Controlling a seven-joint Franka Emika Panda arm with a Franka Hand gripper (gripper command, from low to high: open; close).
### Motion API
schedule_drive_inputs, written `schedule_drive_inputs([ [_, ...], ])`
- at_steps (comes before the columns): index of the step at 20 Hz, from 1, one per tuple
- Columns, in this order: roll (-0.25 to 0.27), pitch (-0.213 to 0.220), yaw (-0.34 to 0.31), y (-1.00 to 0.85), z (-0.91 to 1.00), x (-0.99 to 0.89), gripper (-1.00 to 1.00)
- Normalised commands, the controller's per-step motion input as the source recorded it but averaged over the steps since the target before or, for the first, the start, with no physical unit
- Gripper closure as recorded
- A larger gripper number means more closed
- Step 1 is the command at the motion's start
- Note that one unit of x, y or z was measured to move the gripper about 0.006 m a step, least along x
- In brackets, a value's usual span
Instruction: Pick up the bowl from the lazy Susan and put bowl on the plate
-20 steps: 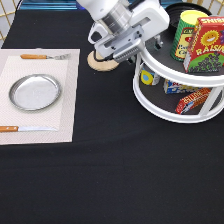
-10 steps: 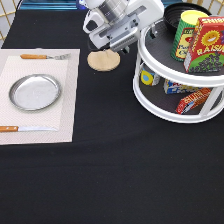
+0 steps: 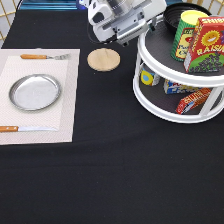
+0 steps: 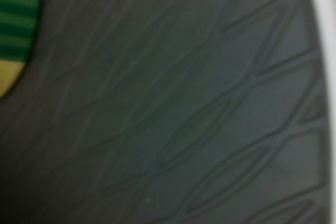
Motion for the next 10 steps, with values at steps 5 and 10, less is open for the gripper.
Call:
schedule_drive_inputs([
  [5,-0.049,0.006,0.004,0.08,-0.13,0.13,-1.00],
  [10,-0.001,0.000,0.000,-0.19,-0.23,0.29,-1.00],
])
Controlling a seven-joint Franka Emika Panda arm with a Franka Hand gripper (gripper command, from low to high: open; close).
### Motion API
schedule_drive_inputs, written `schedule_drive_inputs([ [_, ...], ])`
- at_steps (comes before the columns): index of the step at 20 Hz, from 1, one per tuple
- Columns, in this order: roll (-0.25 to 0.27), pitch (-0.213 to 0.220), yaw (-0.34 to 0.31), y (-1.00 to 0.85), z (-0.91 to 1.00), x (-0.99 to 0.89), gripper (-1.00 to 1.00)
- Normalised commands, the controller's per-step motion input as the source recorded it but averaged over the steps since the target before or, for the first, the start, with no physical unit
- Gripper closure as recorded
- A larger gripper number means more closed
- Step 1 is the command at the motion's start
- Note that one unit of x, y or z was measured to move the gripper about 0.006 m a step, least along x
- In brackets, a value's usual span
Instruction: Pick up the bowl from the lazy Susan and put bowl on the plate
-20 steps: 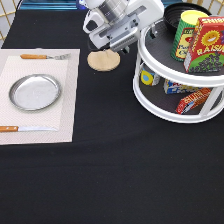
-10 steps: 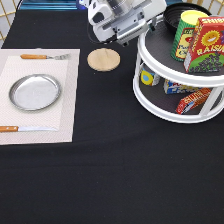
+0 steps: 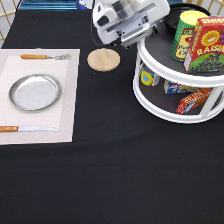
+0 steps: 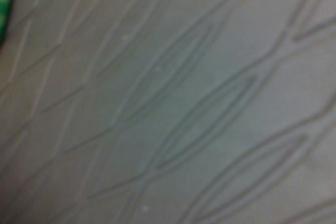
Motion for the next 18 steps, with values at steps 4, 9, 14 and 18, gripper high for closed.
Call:
schedule_drive_inputs([
  [4,-0.018,0.005,0.000,-0.17,0.00,0.57,-1.00],
  [9,-0.001,0.000,0.000,-0.17,0.00,0.65,-1.00],
  [14,0.005,0.000,0.016,-0.15,0.00,0.69,-1.00],
  [18,0.006,0.000,0.055,-0.05,0.05,0.67,-1.00],
])
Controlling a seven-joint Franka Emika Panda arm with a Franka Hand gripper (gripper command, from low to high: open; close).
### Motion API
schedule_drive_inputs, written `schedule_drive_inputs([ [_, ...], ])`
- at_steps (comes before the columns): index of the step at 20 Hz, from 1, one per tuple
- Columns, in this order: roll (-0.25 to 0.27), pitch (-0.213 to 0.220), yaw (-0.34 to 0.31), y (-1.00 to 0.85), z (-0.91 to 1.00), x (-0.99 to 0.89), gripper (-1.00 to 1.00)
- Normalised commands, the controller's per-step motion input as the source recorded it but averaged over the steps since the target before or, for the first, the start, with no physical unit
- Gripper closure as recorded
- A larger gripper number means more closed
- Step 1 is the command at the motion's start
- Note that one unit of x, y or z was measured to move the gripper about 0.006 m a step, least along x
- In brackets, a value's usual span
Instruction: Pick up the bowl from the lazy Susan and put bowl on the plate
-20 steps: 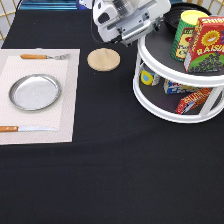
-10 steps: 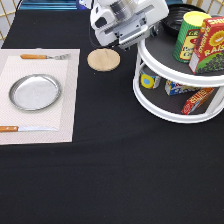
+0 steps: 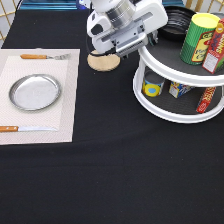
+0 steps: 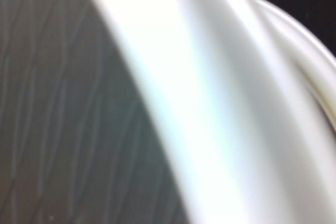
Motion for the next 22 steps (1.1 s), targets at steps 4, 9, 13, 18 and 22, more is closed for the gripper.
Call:
schedule_drive_inputs([
  [4,0.000,0.027,0.073,0.04,0.20,0.70,-1.00],
  [9,0.000,0.039,0.094,0.12,0.18,0.64,-1.00],
  [13,0.000,0.069,0.107,0.19,0.22,0.67,-1.00],
  [18,-0.027,0.029,0.082,0.00,0.51,0.25,-1.00],
  [22,-0.077,-0.010,0.033,-0.08,0.88,0.00,-1.00],
])
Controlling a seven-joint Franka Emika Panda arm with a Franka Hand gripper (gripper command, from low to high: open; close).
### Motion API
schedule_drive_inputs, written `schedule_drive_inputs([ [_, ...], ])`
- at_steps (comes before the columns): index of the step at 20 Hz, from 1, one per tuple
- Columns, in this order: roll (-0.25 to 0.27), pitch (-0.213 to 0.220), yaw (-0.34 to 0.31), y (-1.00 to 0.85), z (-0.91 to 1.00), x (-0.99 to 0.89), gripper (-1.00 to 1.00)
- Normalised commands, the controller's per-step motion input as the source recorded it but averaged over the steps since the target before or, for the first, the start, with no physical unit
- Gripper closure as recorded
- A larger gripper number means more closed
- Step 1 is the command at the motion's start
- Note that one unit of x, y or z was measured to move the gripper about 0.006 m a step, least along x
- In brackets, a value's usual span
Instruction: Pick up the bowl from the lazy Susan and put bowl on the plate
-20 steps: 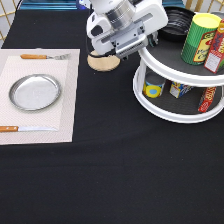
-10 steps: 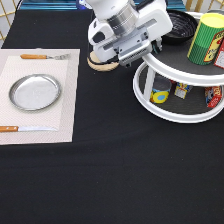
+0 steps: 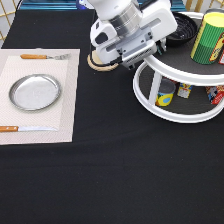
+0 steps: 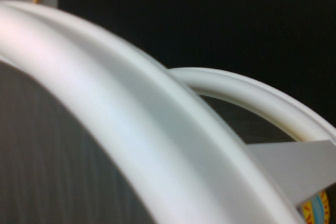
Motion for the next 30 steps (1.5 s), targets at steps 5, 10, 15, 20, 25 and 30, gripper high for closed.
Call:
schedule_drive_inputs([
  [5,-0.156,-0.083,0.000,-0.01,0.99,-0.22,-1.00],
  [10,-0.243,-0.131,-0.001,0.15,0.80,-0.59,-1.00],
  [15,-0.255,-0.122,-0.016,0.29,0.33,-0.66,-1.00],
  [20,-0.159,-0.076,-0.030,0.33,-0.07,-0.75,-1.00],
  [25,-0.112,-0.058,-0.038,0.36,-0.23,-0.76,-1.00],
  [30,-0.105,-0.080,-0.038,0.34,-0.37,-0.75,-1.00],
])
